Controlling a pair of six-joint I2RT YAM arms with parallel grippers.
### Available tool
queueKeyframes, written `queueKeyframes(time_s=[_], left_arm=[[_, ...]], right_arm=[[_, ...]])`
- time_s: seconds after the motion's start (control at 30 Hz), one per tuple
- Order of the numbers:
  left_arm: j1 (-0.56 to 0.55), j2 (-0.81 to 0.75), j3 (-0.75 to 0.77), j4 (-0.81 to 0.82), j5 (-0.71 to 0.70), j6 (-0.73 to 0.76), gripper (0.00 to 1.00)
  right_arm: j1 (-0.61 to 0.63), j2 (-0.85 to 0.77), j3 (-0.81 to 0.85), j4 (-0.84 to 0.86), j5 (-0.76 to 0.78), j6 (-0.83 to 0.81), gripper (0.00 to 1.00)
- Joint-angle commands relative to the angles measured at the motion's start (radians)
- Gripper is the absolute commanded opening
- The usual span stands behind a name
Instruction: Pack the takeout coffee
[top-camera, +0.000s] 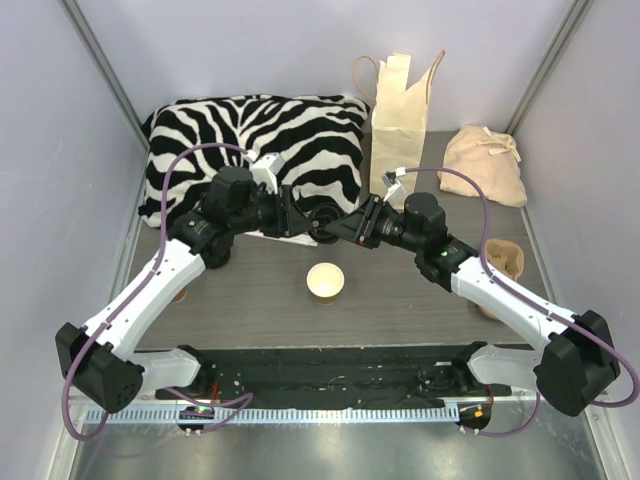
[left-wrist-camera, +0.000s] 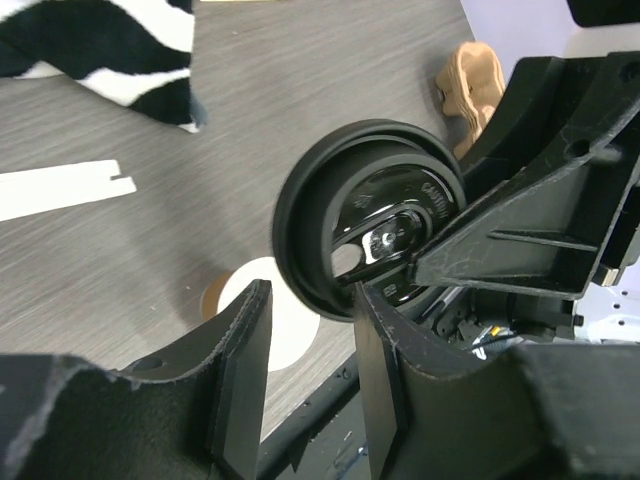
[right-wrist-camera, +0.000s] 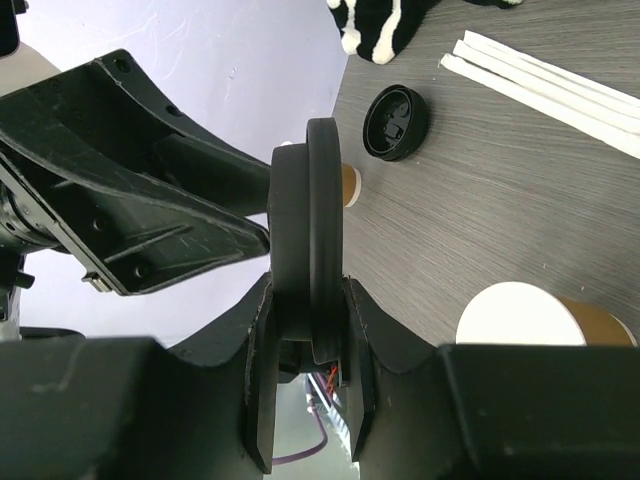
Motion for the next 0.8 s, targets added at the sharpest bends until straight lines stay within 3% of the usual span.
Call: queueKeyframes(time_s=[0.0,0.17,0.47,0.5,0.53,0.57,0.7,0.77], left_arm=[[-0.033,0.015,0.046,0.047,0.009,-0.001,0.40],[-0.049,0.032,0.047,0.047,-0.007,-0.001,0.34],[-0.050,0.067,0.057,0.017,-0.027,-0.001,0.09],[-0.050,0.070,0.060,0.010,-0.030,0.008,0.01],[-0.050,0.071,0.067,-0.011,-0.028,0.021,0.00],[-0.050,0.071,0.070,-0.026,-0.037,0.031,0.00],[-0.050,0.078,0.101,-0.135,-0.051,0.119,0.00],[-0.050,0.084,0.116,-0.195,-0.047,0.168,0.00]], right_arm=[[0.008,-0.037,-0.005,0.033,0.016,-0.019,0.01],[0.016,-0.042,-0.022,0.039,0.019,-0.008,0.01],[0.027,-0.048,-0.028,0.045,0.017,-0.013,0.01],[0.027,-0.049,-0.028,0.042,0.019,-0.016,0.03],[0.025,-0.054,-0.026,0.016,0.032,-0.022,0.15],[0.024,-0.057,-0.017,-0.004,0.043,-0.029,0.21],[-0.010,-0.068,0.003,-0.103,0.059,-0.065,0.36],[-0.019,-0.079,-0.007,-0.119,0.051,-0.066,0.38]])
